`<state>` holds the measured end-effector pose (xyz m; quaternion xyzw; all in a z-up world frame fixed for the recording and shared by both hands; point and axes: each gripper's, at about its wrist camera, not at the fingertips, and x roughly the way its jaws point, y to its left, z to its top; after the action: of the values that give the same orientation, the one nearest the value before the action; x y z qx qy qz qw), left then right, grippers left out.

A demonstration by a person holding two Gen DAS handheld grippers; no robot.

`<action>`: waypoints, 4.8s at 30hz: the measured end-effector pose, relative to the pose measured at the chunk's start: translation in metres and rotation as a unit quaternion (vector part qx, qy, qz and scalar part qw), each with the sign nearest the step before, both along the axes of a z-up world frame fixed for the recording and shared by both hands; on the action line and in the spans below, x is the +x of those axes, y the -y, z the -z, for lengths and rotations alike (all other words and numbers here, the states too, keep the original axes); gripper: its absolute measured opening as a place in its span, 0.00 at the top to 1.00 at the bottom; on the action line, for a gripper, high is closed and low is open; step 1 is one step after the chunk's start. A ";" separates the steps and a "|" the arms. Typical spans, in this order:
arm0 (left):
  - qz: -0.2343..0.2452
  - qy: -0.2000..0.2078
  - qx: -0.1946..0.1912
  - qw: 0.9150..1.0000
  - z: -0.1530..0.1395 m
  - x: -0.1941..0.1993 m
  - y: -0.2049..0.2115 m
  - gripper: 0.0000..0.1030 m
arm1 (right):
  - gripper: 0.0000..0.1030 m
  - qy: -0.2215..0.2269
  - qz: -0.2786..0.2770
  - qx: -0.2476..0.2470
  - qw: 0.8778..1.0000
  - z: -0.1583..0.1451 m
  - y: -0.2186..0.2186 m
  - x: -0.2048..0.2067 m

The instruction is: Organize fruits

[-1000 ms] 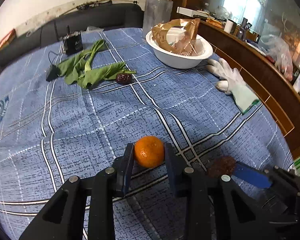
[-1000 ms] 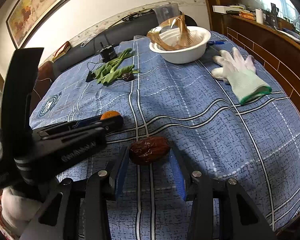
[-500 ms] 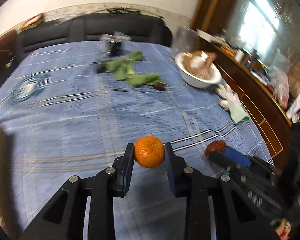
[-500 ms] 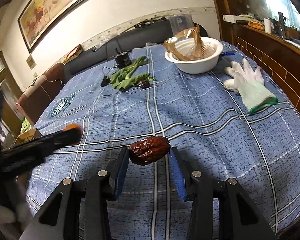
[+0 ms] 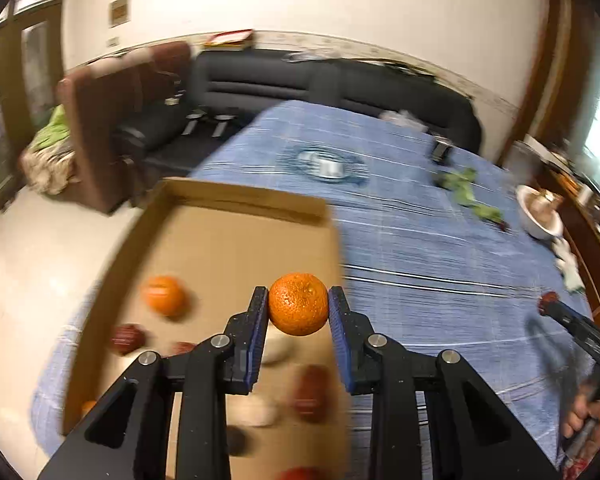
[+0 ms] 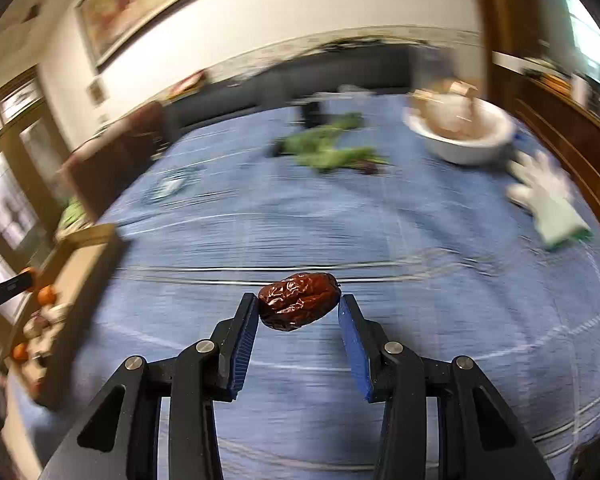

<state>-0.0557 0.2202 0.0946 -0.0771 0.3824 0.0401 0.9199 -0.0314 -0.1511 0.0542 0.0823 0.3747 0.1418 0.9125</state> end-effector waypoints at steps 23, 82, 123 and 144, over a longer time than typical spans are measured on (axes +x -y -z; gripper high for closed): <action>-0.039 -0.111 -0.028 0.993 0.053 0.082 -0.091 0.71 | 0.55 -0.018 -0.241 -0.109 0.964 0.017 -0.314 0.039; -0.053 0.082 0.089 0.991 -0.020 -0.098 0.127 0.02 | 0.53 0.042 -0.048 -0.029 0.998 -0.016 -0.072 -0.091; -0.180 0.156 0.060 0.969 -0.025 -0.136 0.071 0.02 | 0.52 0.053 -0.092 -0.065 0.992 -0.014 -0.130 -0.100; -0.158 0.129 0.023 0.979 -0.012 -0.131 0.056 0.00 | 0.52 0.058 -0.133 -0.083 0.986 -0.010 -0.157 -0.109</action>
<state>-0.1864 0.1641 0.1064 -0.1199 0.2426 0.1832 0.9451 -0.1406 0.0062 0.0642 -0.0524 0.3394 0.2347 0.9094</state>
